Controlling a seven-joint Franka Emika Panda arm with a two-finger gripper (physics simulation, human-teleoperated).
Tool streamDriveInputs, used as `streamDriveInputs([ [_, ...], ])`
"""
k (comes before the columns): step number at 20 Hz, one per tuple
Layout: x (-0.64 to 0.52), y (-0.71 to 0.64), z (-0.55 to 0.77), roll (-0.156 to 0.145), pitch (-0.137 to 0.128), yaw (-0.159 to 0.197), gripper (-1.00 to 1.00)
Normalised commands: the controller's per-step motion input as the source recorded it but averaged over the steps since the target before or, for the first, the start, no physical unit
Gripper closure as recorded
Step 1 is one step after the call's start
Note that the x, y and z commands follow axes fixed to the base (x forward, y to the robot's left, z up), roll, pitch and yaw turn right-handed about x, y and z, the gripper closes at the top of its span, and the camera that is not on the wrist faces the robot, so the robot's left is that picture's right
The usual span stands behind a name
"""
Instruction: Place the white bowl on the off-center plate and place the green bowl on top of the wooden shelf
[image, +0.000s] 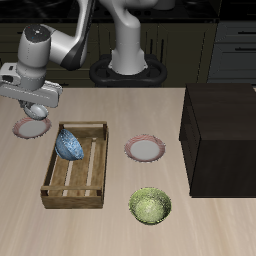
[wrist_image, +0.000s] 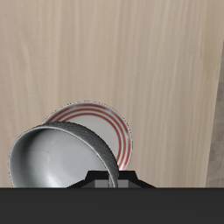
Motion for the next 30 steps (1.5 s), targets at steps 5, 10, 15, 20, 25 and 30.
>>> streamDriveInputs([
  [5,0.02,-0.03,-0.26,-0.012,0.045,0.012,1.0],
  [10,0.0,-0.03,-0.19,-0.023,0.041,0.034,1.0],
  [15,0.01,-0.03,-0.22,-0.019,0.051,0.022,1.0],
  [20,-0.04,0.02,-0.02,-0.037,0.018,0.031,-1.0],
  [25,0.01,-0.04,0.0,-0.016,0.009,0.003,-1.0],
  [30,-0.01,0.02,0.07,0.008,-0.008,0.003,-1.0],
])
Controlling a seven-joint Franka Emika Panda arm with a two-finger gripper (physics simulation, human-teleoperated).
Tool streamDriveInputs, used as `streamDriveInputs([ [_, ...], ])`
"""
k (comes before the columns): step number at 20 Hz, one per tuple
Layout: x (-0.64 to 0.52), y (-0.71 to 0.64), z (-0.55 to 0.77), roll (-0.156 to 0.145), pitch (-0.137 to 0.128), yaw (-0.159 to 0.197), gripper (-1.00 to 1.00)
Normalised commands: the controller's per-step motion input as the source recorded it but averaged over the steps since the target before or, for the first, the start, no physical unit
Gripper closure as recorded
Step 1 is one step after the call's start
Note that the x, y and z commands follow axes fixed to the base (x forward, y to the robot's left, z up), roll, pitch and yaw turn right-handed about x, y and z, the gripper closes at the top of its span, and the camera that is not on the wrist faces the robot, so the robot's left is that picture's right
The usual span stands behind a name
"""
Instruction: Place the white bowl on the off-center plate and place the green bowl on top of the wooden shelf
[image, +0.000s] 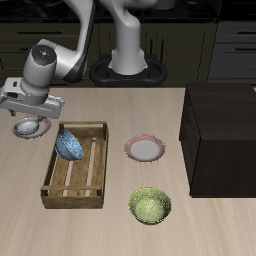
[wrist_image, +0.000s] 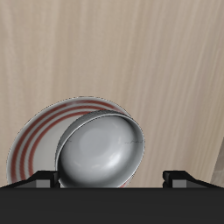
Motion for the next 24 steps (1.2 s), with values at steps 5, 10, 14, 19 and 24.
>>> streamDriveInputs([
  [5,0.0,0.23,0.38,0.038,-0.06,-0.002,-1.0],
  [10,0.06,0.15,0.37,0.0,-0.045,-0.022,-1.0],
  [14,0.11,0.2,0.44,0.017,-0.05,-0.028,-1.0],
  [19,0.09,0.12,0.34,0.007,-0.017,-0.041,-1.0],
  [24,0.06,0.23,0.31,0.035,-0.036,-0.017,-1.0],
])
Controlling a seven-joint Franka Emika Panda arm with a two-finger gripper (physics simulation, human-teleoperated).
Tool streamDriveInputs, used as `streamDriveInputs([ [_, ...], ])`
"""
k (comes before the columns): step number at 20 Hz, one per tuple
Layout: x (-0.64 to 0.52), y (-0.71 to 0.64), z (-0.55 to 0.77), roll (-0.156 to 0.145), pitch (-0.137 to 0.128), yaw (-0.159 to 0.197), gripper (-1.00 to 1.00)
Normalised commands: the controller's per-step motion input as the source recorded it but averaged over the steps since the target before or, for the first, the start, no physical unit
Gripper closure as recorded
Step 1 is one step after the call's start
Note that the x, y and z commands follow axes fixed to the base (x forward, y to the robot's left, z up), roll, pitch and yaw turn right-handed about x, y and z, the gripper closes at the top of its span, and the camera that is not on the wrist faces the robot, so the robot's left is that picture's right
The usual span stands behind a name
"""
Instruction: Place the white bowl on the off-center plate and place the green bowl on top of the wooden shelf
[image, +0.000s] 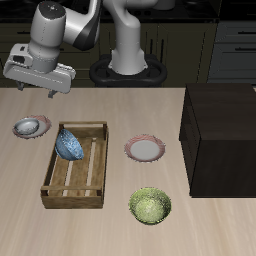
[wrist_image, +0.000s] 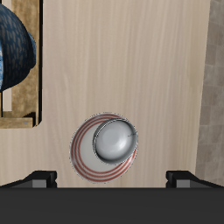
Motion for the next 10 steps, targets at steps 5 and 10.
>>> streamDriveInputs([
  [5,0.05,0.31,0.29,0.073,-0.026,-0.014,-1.0],
  [10,0.07,0.23,0.23,0.029,-0.029,0.001,-1.0],
])
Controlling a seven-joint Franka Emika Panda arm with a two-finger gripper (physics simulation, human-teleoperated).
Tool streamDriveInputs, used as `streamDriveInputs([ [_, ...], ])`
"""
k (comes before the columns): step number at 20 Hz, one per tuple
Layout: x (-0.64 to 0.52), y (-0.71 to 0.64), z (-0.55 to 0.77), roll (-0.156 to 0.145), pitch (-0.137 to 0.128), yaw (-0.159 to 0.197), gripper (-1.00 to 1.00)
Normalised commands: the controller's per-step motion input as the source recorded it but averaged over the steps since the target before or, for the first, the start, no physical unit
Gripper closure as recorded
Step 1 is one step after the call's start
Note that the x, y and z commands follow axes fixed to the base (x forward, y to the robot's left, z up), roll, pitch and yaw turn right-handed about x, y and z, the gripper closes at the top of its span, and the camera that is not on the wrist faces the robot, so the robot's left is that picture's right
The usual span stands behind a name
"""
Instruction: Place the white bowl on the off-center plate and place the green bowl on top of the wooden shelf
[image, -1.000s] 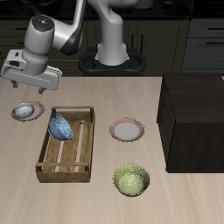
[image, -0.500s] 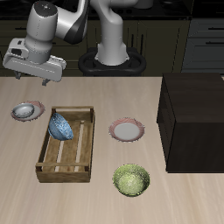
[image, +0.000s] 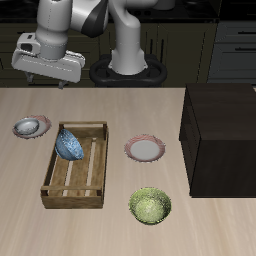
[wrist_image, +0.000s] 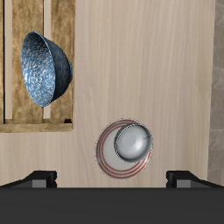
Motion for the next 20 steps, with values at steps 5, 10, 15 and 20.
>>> streamDriveInputs([
  [5,0.08,0.32,0.27,0.03,-0.037,0.018,-1.0],
  [10,0.02,0.22,0.22,0.015,-0.032,0.011,-1.0],
  [15,0.05,0.11,0.21,0.007,-0.022,0.004,-1.0],
  [20,0.16,0.31,0.13,0.018,-0.024,0.024,-1.0],
])
